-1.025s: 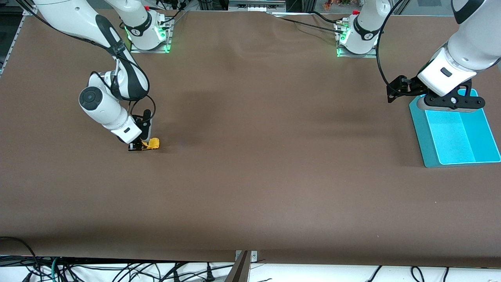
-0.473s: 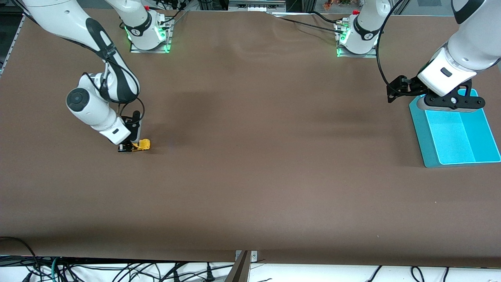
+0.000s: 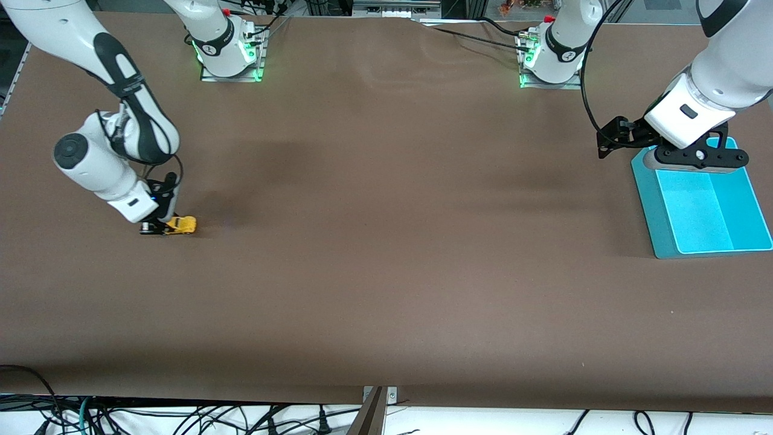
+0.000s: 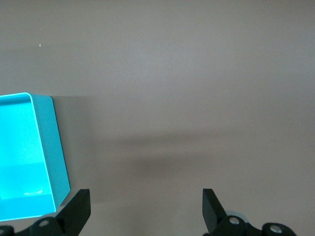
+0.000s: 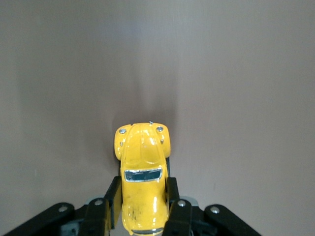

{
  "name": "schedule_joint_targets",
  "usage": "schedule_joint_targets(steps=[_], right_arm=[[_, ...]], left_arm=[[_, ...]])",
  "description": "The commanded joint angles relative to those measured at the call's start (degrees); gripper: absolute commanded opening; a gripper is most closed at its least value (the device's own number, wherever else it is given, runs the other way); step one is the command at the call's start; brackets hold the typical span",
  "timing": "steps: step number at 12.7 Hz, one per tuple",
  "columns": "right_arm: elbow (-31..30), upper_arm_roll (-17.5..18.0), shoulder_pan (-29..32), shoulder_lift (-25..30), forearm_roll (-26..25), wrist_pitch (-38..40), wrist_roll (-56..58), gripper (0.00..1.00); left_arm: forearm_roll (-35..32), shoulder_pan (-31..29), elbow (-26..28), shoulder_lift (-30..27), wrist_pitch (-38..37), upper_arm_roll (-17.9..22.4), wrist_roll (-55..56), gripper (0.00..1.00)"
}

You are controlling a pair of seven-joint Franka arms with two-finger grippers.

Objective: Wind and store yellow beetle car
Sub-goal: 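Drag the car backward with the right gripper, then release it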

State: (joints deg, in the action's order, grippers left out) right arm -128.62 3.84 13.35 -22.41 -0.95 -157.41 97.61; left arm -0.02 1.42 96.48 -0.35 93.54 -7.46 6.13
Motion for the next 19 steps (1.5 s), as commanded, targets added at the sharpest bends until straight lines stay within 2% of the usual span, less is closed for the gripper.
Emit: schedule_joint_targets(steps=[1,4,5,6,7,8,9,14,16,19], right_arm=[[-0.58,0.12,3.79,-3.25,0.07,0.08,2.58,0.00],[0.21,0.64,3.70,-2.99,-0.19,1.57,2.23,0.03],[0.74,0.90,3.70,-2.99,-0.36,2.27,2.32,0.07],[1.35,1.52,3.62,-2.99,-0.45,2.54,2.40,0.19],[2.23,3.09,3.61,-2.90,-0.45,2.72,2.49,0.41],[3.54,3.63,3.53,-2.90,-0.45,3.33,2.49,0.74],[5.64,5.11,3.44,-2.90,-0.45,5.68,2.49,1.00],[13.38,9.16,3.26,-0.71,-0.10,15.70,1.35,1.00],[17.77,9.78,3.18,0.17,-0.01,22.98,-0.66,1.00],[20.95,9.96,3.18,3.32,0.25,27.67,-1.99,1.00]], left_arm=[[0.99,-0.45,-1.65,0.52,-1.43,-0.01,-1.74,1.00],[0.99,-0.45,-1.65,0.52,-1.43,-0.01,-1.74,1.00],[0.99,-0.45,-1.65,0.52,-1.43,-0.01,-1.74,1.00],[0.99,-0.45,-1.65,0.61,-1.43,-0.01,-1.74,1.00],[0.99,-0.45,-1.65,0.61,-1.43,-0.01,-1.74,1.00],[0.99,-0.45,-1.65,0.61,-1.43,-0.01,-1.74,1.00],[0.99,-0.54,-1.65,0.61,-1.43,-0.01,-1.74,1.00],[0.99,-0.89,-1.65,0.61,-1.70,-0.01,-1.91,1.00],[0.99,-0.98,-1.65,0.52,-1.70,-0.01,-1.91,1.00],[0.99,-0.89,-1.65,0.61,-1.70,-0.01,-1.91,1.00]])
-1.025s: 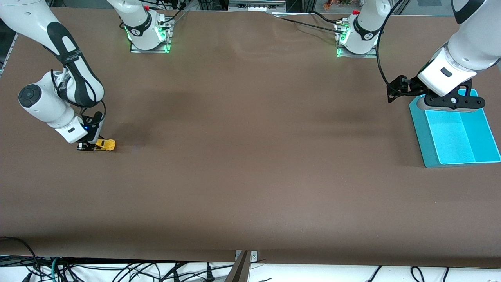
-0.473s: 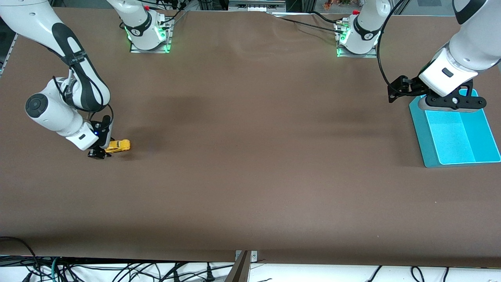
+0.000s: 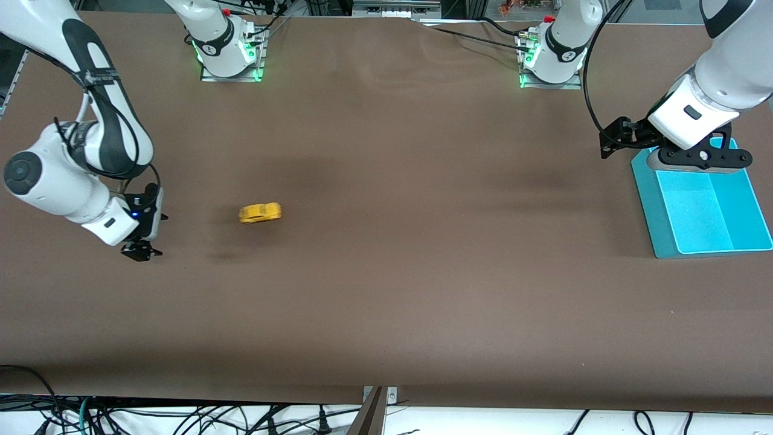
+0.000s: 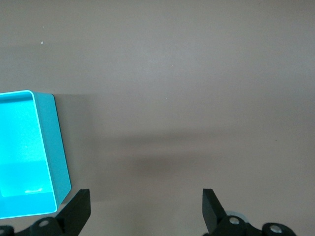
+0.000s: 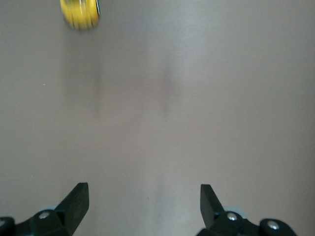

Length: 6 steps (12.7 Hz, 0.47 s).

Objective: Wind and store yellow beetle car
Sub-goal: 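Raise the right gripper back to rest as the car rolls away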

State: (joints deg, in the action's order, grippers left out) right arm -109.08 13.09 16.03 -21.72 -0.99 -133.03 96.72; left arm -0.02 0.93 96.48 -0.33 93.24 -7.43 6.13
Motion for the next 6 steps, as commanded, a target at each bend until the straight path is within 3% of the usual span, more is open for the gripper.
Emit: schedule_joint_targets(steps=[1,6], right_arm=[[1.59,0.71,0.41,4.48,-0.06,4.35,-3.18,1.00],[1.24,0.71,-0.03,13.89,0.46,7.59,-23.99,1.00]], left_arm=[[0.99,-0.41,-1.64,0.59,-1.39,-0.04,-1.91,1.00],[0.99,-0.41,-1.64,0.50,-1.39,-0.04,-1.91,1.00]])
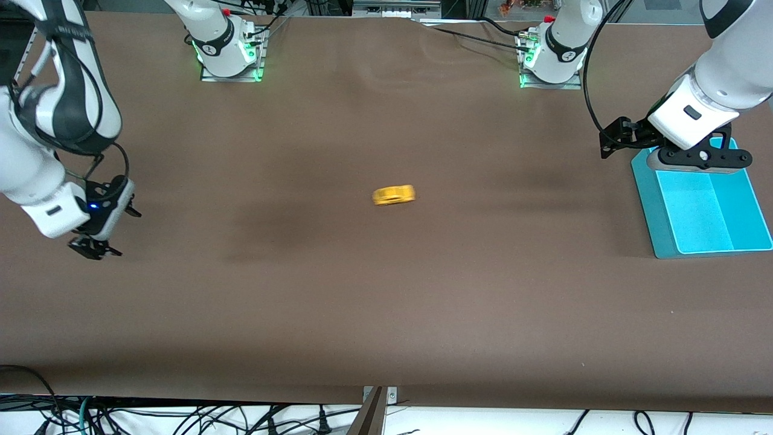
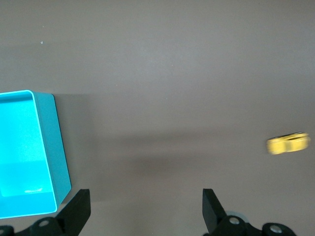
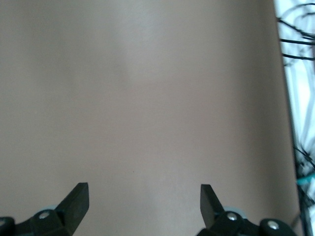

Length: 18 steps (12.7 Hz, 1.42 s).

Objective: Wind and store yellow beetle car
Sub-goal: 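Raise the right gripper back to rest as the car rolls away, then lower the left gripper over the yellow car beside the cyan bin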

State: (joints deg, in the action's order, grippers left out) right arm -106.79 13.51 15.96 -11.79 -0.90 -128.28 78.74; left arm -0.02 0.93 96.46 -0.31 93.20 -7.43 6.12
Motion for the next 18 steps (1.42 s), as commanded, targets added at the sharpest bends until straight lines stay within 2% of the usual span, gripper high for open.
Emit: schedule_joint_targets(steps=[1,8,15,18], right_arm=[[-1.23,0.29,0.03,5.96,0.64,5.30,-13.01,1.00],[-1.06,-0.41,-0.23,14.33,1.78,23.14,-55.40,1.00],[-0.62,-2.60,-1.72,17.32,2.57,27.38,-63.62,1.00],[-0.62,-3.31,-2.51,17.67,2.57,27.65,-63.88,1.00]], left_arm=[[0.99,-0.40,-1.63,0.48,-1.35,-0.04,-1.90,1.00],[0.99,-0.84,-1.63,0.57,-1.35,-0.04,-1.99,1.00],[0.99,-0.93,-1.45,0.92,-1.44,-0.04,-1.03,1.00],[0.37,-1.72,-1.98,4.95,-1.97,0.05,-2.95,1.00]])
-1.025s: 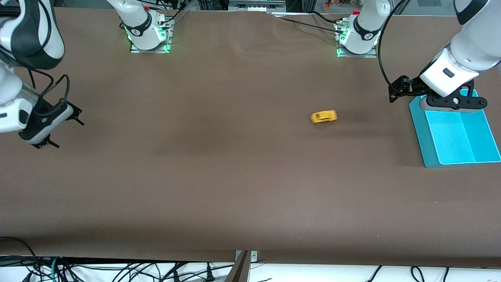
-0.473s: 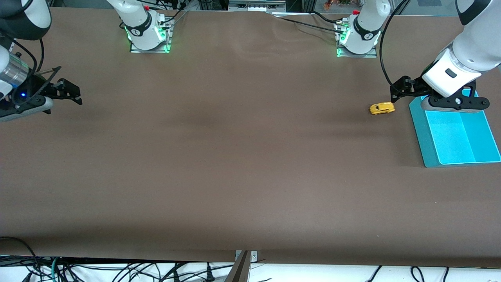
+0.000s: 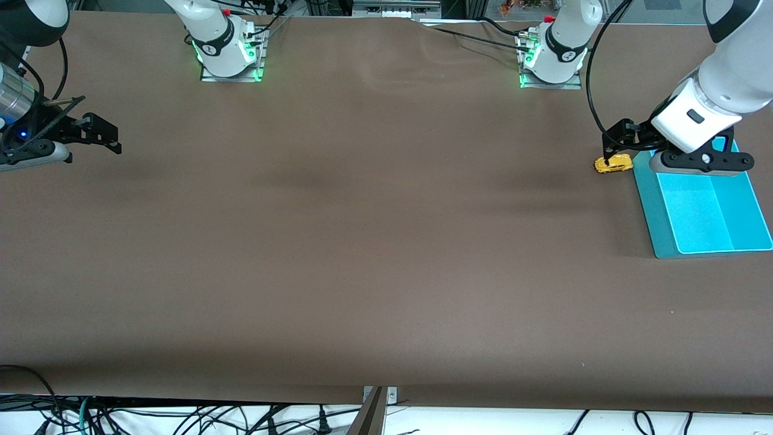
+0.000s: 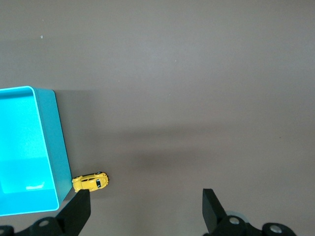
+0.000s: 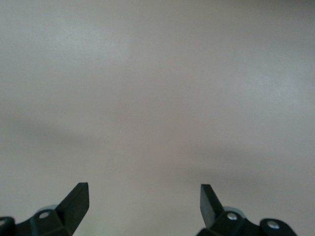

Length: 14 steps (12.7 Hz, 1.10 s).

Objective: Wind and store yellow beetle car
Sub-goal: 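Lower the left gripper over the yellow car beside the cyan bin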

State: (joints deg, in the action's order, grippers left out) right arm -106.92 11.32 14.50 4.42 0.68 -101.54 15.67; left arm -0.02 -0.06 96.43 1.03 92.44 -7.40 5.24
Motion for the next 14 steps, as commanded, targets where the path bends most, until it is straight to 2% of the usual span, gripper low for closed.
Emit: schedule_joint_targets(steps=[1,5,7,10,13,14], right_arm=[[-0.48,-1.21,-1.48,1.55,0.99,0.91,-1.69,1.00],[-0.13,-2.61,-3.15,1.99,0.99,2.66,-4.51,1.00],[0.75,-2.88,-3.51,1.99,0.99,3.81,-6.26,1.00],[0.75,-2.80,-3.51,1.82,1.16,3.72,-6.35,1.00],[1.18,-2.62,-3.51,1.47,1.08,3.81,-6.18,1.00],[1.97,-2.62,-3.51,1.29,1.08,3.81,-6.35,1.00]], left_arm=[[0.63,-2.56,-1.52,3.80,-1.64,0.01,-2.60,1.00],[-0.93,-5.65,0.24,4.60,-3.84,0.10,-14.54,1.00],[-4.62,-6.00,4.96,3.55,-4.90,0.01,-23.56,1.00],[-4.81,-7.67,8.41,3.02,-4.02,0.01,-31.95,1.00],[-5.16,-9.60,17.26,-0.31,3.25,0.01,-40.63,1.00],[-7.08,-10.22,20.60,-0.59,7.02,-0.07,-47.02,1.00]])
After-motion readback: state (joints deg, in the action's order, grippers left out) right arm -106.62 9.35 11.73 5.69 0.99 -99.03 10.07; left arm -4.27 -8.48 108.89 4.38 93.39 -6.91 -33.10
